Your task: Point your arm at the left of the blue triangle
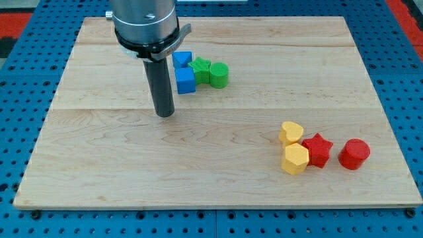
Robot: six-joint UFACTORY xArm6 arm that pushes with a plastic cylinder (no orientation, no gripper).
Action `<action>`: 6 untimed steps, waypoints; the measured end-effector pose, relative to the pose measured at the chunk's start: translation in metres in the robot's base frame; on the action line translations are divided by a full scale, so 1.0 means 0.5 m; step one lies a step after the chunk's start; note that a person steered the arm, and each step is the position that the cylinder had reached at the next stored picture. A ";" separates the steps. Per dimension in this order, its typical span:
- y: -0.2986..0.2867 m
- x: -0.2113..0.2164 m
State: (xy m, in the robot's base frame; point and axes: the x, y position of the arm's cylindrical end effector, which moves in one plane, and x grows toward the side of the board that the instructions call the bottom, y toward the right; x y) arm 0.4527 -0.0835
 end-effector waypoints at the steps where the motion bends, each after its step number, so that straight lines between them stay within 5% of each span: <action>1: 0.000 -0.006; 3: 0.000 -0.027; 4: -0.110 -0.062; 5: -0.166 -0.178; 6: -0.096 -0.255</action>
